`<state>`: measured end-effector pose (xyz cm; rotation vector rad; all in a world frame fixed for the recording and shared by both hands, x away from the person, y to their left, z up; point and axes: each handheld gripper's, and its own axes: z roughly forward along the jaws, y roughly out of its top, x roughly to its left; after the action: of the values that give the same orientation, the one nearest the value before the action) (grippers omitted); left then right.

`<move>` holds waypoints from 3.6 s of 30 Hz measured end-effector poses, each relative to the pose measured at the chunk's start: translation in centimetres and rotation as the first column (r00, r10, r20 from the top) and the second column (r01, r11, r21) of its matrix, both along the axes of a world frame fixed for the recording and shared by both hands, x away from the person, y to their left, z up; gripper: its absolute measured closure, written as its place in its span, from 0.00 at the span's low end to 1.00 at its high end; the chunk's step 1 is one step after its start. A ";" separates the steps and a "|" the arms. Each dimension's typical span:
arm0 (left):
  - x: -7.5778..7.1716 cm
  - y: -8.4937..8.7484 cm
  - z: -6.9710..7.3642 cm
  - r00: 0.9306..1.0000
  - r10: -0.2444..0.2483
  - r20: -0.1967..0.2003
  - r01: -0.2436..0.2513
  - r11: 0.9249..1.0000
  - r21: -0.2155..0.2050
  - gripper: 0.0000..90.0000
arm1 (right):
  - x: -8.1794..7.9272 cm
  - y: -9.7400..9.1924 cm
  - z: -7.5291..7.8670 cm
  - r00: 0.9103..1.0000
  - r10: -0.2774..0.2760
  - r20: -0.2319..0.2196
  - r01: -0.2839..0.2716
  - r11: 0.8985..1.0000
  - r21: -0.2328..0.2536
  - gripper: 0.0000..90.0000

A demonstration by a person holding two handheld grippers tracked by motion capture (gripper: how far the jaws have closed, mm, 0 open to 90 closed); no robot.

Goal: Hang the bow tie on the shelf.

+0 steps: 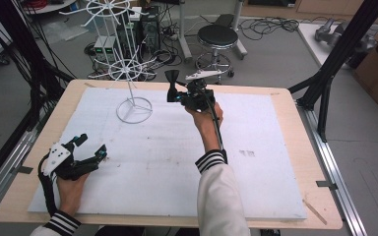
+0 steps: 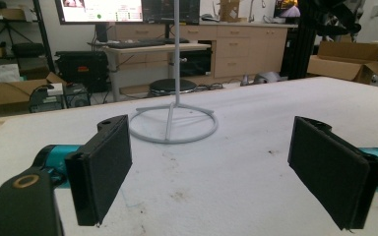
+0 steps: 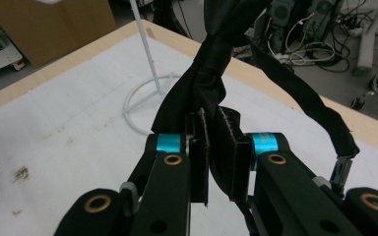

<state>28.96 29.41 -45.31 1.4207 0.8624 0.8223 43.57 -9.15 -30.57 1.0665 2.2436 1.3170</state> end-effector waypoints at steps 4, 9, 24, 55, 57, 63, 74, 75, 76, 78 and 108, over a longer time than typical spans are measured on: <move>0.0 0.0 0.0 1.000 0.000 0.000 0.000 1.000 0.000 0.19 | 0.2 0.5 0.8 1.000 0.007 0.011 -0.007 1.000 0.000 0.92; 0.0 0.0 0.0 1.000 0.000 0.000 0.000 1.000 0.002 0.19 | 0.2 0.9 1.5 1.000 0.009 0.027 -0.009 1.000 0.012 0.92; 0.0 -0.1 0.0 1.000 0.001 0.002 -0.001 1.000 0.004 0.19 | 1.0 3.4 2.8 0.996 0.045 0.071 -0.048 0.998 0.050 0.92; 0.0 0.0 0.0 1.000 -0.006 0.003 0.006 1.000 0.006 0.19 | 3.0 6.9 0.4 0.993 0.094 0.071 -0.099 0.993 0.063 0.92; -0.1 0.0 0.0 1.000 -0.006 0.004 0.006 1.000 0.006 0.19 | 3.1 7.0 0.2 0.993 0.095 0.069 -0.100 0.992 0.072 0.92; 0.0 0.0 0.0 1.000 -0.007 0.006 0.007 1.000 0.004 0.19 | 3.2 7.4 -0.2 0.992 0.101 0.080 -0.107 0.991 0.081 0.91; -0.1 0.0 0.0 1.000 -0.008 0.005 0.008 1.000 0.005 0.19 | 3.5 7.7 -0.8 0.994 0.094 0.064 -0.098 0.993 0.069 0.83; -0.1 0.0 0.0 1.000 -0.008 0.005 0.008 1.000 0.005 0.19 | 3.5 7.7 -0.8 0.994 0.094 0.064 -0.098 0.993 0.069 0.83; -0.1 0.0 0.0 1.000 -0.008 0.004 0.008 1.000 0.005 0.19 | 3.5 7.6 -0.8 0.994 0.093 0.063 -0.097 0.993 0.070 0.81; -0.1 0.0 0.0 1.000 -0.008 0.005 0.008 1.000 0.006 0.19 | 3.5 7.6 -0.8 0.994 0.091 0.060 -0.096 0.993 0.075 0.67; -0.1 -0.1 0.0 1.000 -0.007 0.006 0.007 1.000 0.012 0.19 | -7.7 -5.9 0.6 0.982 -0.011 0.188 -0.005 0.997 0.080 0.12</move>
<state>28.89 29.36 -45.30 1.4299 0.8493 0.8273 35.91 -15.10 -29.98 0.9285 2.0658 1.4531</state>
